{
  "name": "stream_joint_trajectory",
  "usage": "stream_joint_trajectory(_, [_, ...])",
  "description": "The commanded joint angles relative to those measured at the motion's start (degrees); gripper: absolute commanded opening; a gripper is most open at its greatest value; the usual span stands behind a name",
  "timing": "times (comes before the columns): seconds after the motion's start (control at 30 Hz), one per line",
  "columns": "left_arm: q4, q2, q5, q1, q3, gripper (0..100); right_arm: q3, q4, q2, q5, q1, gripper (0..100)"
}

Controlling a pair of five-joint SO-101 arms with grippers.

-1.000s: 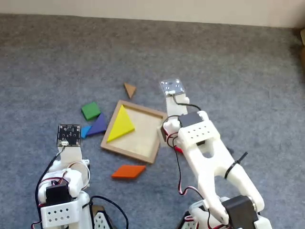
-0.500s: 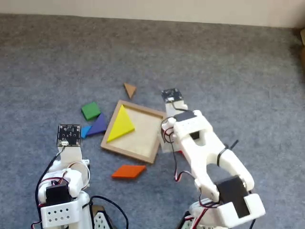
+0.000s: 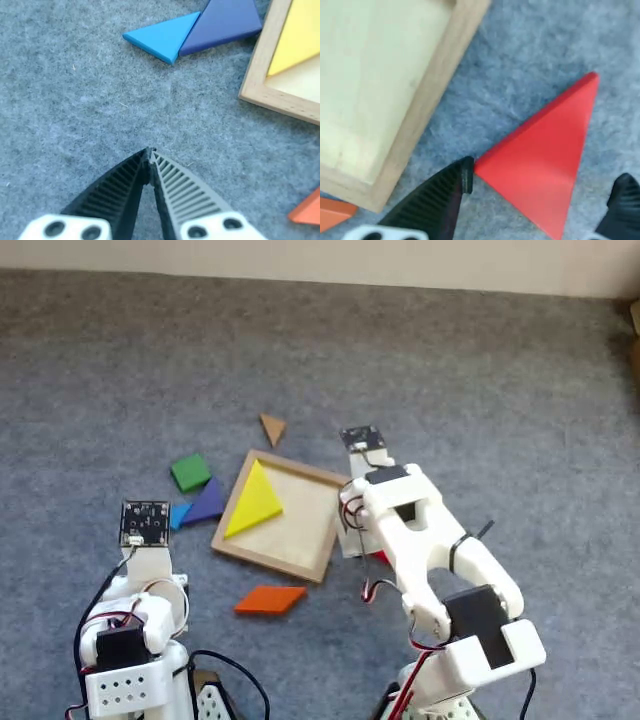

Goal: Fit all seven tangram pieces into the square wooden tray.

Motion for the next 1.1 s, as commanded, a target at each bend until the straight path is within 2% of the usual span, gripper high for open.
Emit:
stream_joint_trajectory(0.0, [0.44,-3.47,-0.26,-1.01,1.19,1,-2.42,-0.75,0.57,0.00,0.92,40.6])
stream_joint_trajectory(0.13, [0.44,-3.47,-0.26,-1.01,1.19,1,-2.42,-0.84,0.75,0.09,0.92,39.6])
stream_joint_trajectory(0.3, [0.44,-3.47,-0.26,-1.01,1.19,1,-2.42,-1.10,0.66,2.99,0.92,24.5])
stream_joint_trajectory(0.37, [0.44,-3.47,-0.26,-1.01,1.19,1,-2.42,-1.10,0.40,3.87,1.01,21.5])
stream_joint_trajectory(0.6, [0.44,-3.47,-0.26,-1.01,1.19,1,-2.42,-0.75,0.13,4.13,2.33,20.4])
stream_joint_trajectory(0.8, [0.44,-3.47,-0.26,-1.01,1.19,1,-1.89,-1.10,-8.04,6.68,2.33,14.2])
stream_joint_trajectory(1.07, [0.44,-3.47,-0.26,-1.01,1.19,1,0.75,-1.19,-9.89,7.56,2.07,14.2])
